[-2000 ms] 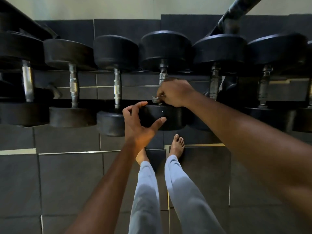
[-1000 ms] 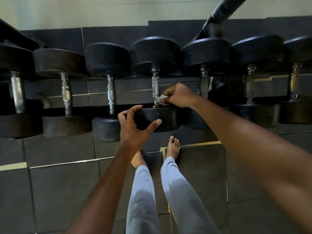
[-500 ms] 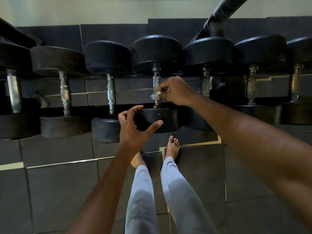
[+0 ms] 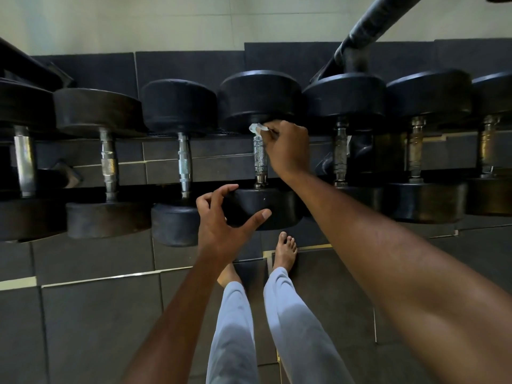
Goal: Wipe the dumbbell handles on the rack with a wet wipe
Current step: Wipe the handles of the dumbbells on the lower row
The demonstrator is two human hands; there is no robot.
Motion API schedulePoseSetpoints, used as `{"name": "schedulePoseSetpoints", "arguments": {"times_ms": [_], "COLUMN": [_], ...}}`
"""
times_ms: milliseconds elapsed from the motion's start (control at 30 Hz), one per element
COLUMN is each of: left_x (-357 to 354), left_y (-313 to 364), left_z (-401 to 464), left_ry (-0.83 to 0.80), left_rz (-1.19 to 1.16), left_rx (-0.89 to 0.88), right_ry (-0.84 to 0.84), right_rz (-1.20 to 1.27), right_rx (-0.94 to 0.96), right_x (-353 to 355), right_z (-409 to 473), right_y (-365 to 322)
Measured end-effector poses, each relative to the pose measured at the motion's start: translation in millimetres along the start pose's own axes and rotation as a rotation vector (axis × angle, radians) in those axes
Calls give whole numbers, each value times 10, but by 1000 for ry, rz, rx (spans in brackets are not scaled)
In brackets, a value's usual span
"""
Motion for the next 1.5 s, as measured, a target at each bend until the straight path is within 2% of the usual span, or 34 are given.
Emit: {"name": "schedulePoseSetpoints", "arguments": {"times_ms": [300, 500, 667, 800, 900, 1033, 1133, 1300, 1500], "left_x": [10, 8, 19, 17, 12, 10, 12, 10, 6], "left_y": [7, -3, -3, -6, -10, -11, -4, -20, -28], "left_z": [-7, -11, -12, -21, -18, -18, -11, -6, -6], "left_ry": [-4, 5, 4, 10, 12, 19, 15, 19, 15], "left_rz": [5, 13, 13, 16, 18, 10, 4, 17, 5], "left_rx": [6, -4, -1, -4, -11, -22, -12, -21, -26], "right_ry": [8, 72, 144, 149, 55, -126, -169, -118, -387], "right_rz": [-13, -50, 183, 551, 819, 902, 882, 810, 651], "right_rx": [13, -95, -376, -736, -952, -1065, -1104, -1072, -1035], "right_x": [-28, -132, -128, -210, -197, -76, -64, -40, 155], "right_z": [-159, -106, -57, 35, 108, 158, 216, 193, 28], "right_y": [-76, -80, -25, 62, 113, 69, 61, 28, 137]}}
Point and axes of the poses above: each hand's wrist, its own z-axis towards the middle knuckle, its own x-axis out of the back of the hand, y = z × x, the point moved 1 cm from there along z, towards the middle knuckle, and after that the axes turned 6 degrees about z, right-handed, at the moved point
